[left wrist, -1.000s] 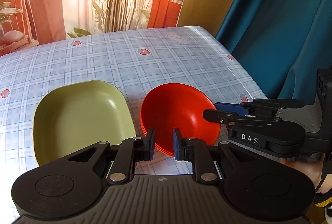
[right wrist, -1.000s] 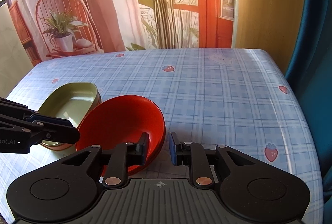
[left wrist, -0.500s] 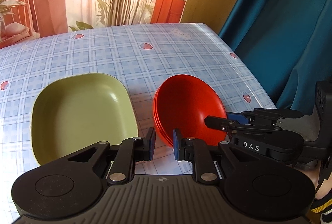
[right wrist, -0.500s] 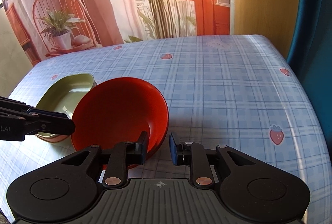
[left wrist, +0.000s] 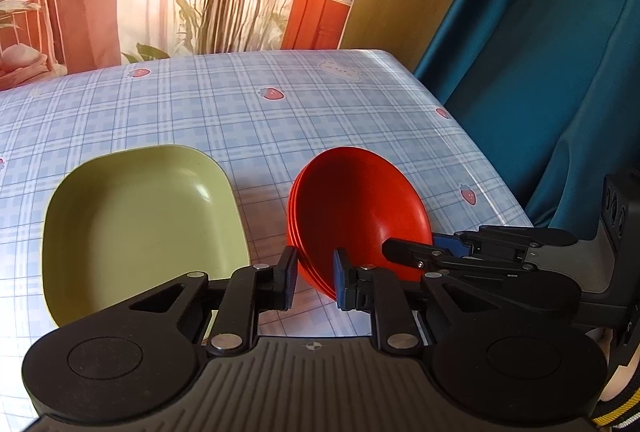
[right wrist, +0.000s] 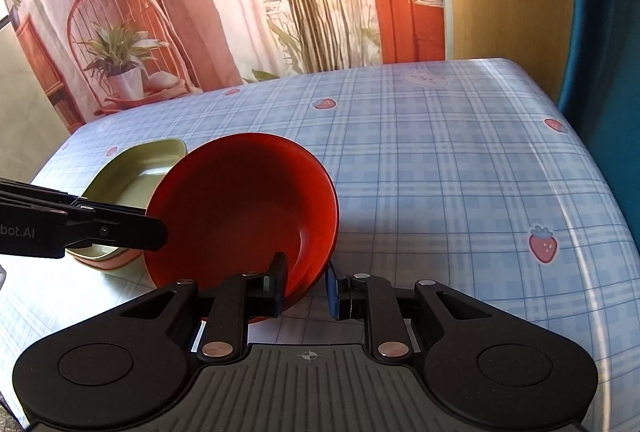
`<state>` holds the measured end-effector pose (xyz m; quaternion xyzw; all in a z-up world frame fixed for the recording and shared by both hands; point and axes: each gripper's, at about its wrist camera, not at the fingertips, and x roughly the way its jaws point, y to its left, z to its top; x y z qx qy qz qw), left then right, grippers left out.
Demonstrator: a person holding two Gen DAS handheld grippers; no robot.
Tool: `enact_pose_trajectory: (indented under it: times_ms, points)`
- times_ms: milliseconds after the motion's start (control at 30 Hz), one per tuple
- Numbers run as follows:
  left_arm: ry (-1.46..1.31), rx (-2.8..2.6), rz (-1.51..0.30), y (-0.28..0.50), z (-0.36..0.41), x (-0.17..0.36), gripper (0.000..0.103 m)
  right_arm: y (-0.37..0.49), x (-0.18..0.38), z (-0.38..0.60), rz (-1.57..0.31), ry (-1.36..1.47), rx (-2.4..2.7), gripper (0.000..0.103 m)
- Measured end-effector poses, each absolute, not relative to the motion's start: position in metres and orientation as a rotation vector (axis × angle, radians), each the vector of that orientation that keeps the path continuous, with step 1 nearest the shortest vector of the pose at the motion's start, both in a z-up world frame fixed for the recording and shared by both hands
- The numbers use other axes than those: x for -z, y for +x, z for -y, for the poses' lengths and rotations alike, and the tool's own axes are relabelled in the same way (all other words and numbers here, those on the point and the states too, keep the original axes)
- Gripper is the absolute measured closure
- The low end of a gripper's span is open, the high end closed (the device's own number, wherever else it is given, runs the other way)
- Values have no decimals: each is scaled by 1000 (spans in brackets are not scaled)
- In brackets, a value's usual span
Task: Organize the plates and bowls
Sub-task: 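Grip the rims of both nested red bowls with the left gripper and lift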
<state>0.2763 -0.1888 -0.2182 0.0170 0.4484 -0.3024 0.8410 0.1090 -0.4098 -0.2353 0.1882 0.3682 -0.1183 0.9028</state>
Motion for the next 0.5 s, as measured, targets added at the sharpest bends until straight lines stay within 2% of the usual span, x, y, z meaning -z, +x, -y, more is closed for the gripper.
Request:
enact_pose_trajectory:
  times_ms: [500]
  points:
    - [19,671,-904,268,183,204,84,104,225,408,-744,404,276,84]
